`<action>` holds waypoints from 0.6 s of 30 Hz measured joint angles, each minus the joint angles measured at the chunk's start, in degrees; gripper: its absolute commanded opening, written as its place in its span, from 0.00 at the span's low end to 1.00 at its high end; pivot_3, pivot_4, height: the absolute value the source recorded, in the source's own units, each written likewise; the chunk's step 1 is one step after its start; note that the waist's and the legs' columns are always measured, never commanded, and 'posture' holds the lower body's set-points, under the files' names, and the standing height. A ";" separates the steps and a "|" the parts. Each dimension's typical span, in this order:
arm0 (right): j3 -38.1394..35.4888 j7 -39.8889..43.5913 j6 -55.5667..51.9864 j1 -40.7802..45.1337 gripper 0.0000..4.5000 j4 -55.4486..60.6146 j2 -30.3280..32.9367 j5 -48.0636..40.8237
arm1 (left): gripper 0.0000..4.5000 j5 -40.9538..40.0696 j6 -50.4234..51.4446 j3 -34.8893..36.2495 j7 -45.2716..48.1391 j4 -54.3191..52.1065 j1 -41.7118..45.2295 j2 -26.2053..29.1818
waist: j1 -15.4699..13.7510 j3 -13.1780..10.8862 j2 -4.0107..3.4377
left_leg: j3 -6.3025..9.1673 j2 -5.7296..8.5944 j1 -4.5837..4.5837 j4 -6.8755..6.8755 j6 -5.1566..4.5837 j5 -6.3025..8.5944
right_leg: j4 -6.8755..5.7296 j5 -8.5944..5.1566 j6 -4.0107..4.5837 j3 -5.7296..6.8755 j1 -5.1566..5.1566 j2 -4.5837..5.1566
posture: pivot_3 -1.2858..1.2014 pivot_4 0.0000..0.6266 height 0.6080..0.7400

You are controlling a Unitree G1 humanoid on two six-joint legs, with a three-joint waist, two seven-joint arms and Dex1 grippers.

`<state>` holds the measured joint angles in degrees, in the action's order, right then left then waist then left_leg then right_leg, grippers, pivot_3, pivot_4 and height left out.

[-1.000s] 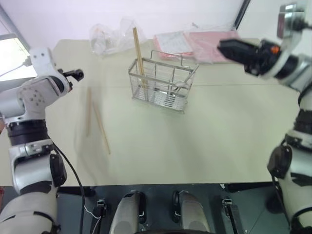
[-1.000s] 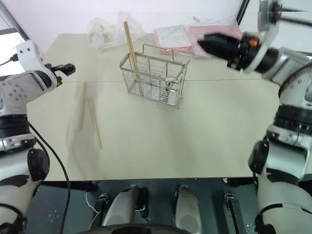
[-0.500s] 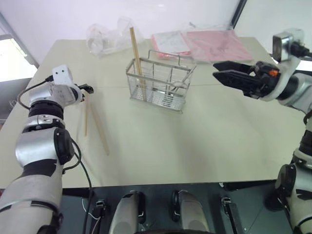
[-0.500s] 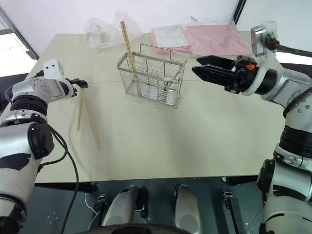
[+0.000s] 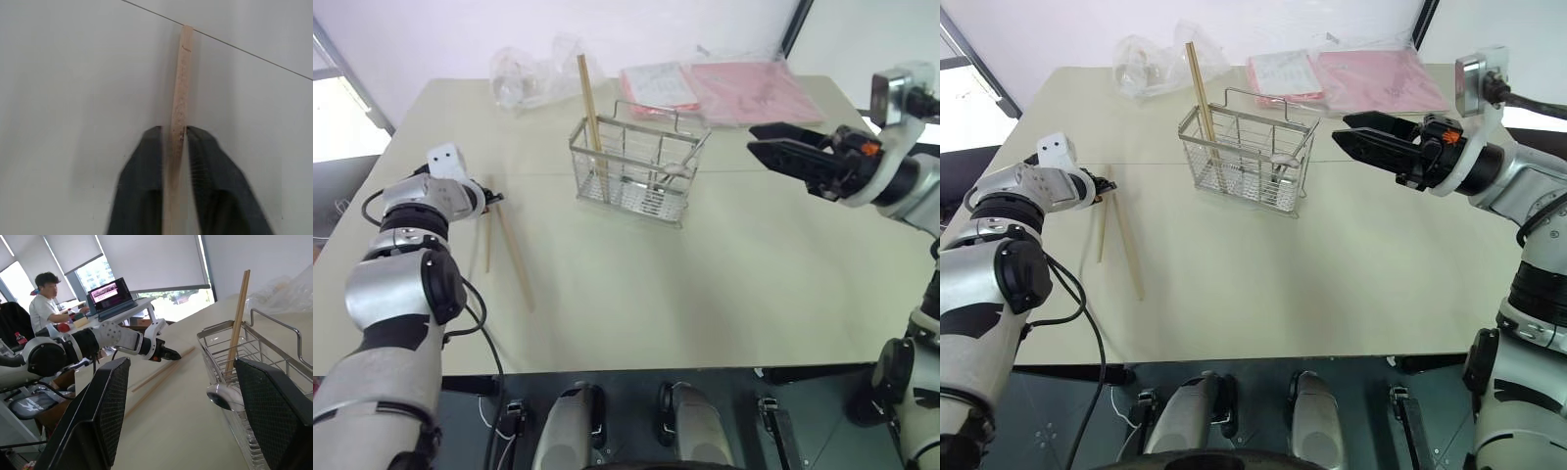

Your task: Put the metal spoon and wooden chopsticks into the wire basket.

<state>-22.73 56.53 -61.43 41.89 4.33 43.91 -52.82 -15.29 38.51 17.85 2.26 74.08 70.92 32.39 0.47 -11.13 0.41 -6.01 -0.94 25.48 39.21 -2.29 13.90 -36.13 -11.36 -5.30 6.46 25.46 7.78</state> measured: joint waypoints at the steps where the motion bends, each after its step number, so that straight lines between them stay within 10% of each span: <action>1: 0.03 -0.02 0.20 0.00 0.77 0.00 0.02 -0.18 | 0.01 0.14 -0.03 -0.01 -0.03 0.00 0.01 0.00 | 0.01 0.00 0.00 | 0.00 0.00 0.00 0.00 0.00 0.00 | 0.00 0.00 0.00 0.00 0.00 0.00 | 0.52 0.24 0.69; 18: 1.10 -0.13 1.69 -5.07 0.77 0.21 3.22 -0.41 | 0.01 -2.84 -27.60 6.21 4.17 -13.08 1.31 1.28 | -1.13 -0.11 0.27 | 0.00 0.00 0.14 0.02 0.22 0.08 | 0.08 0.02 0.02 0.04 0.08 0.11 | 0.52 0.24 0.69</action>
<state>-21.63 56.40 -59.74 36.82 4.54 47.14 -53.23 -18.13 10.90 24.06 6.43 61.01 72.23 33.67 -0.66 -11.23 0.68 -6.00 -0.94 25.61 39.22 -2.07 13.98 -36.04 -11.34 -5.28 6.50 25.54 7.89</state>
